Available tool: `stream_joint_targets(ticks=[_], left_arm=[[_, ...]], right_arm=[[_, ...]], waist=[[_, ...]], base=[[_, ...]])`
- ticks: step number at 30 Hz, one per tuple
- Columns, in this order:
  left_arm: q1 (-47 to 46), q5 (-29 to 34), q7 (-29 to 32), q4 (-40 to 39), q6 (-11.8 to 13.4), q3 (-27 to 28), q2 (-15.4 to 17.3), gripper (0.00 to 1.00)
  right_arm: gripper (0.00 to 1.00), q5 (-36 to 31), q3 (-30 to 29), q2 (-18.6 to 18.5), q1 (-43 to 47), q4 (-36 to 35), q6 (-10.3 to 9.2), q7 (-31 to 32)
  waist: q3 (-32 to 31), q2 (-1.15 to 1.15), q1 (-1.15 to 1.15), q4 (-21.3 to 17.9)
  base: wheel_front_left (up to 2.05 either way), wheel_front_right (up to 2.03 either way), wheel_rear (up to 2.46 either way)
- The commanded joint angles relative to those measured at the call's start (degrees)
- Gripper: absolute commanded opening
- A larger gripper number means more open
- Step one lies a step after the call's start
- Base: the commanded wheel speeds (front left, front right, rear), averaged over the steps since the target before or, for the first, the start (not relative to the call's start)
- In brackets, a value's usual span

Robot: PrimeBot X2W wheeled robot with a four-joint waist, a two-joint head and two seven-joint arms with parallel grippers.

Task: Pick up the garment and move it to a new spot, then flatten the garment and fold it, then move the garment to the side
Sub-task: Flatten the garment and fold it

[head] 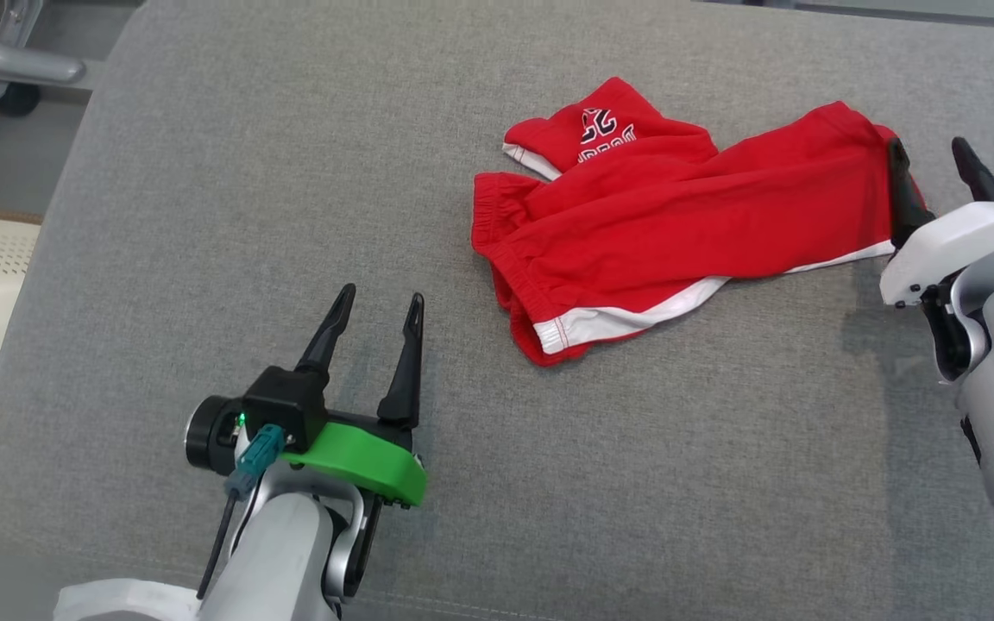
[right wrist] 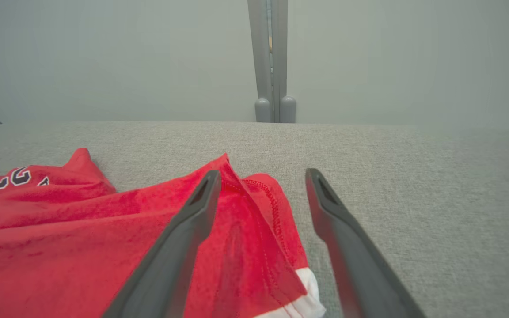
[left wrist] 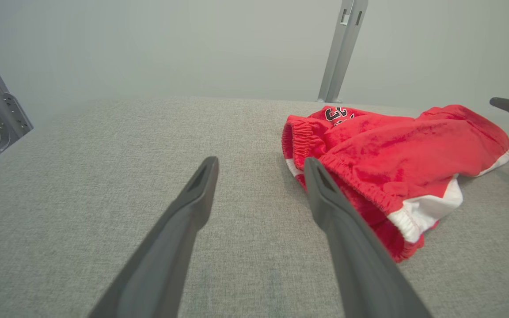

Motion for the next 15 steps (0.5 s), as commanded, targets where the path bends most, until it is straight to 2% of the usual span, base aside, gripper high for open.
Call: stream_joint_targets(ticks=[1,9,15], left_arm=[[1.27,0.15,0.05,-0.09,0.45,0.91,0.1,1.0],[5.89,-0.38,0.05,-0.46,1.13,4.27,0.1,1.0],[8.07,0.44,0.05,-0.22,-0.01,4.7,0.1,1.0]], right_arm=[[1.0,-0.94,-0.95,-0.09,3.21,-2.46,-0.1,-0.18],[1.0,-3.27,-4.14,2.18,14.53,-13.27,-0.09,-0.17],[1.0,-4.12,-5.42,4.33,21.93,-19.55,-0.1,-0.18]], waist=[[-2.28,0.0,0.0,-1.77],[-7.44,0.0,0.0,-7.18],[-8.96,0.0,0.0,-11.21]], base=[[0.0,0.0,0.0],[0.0,0.0,0.0],[0.0,0.0,0.0]])
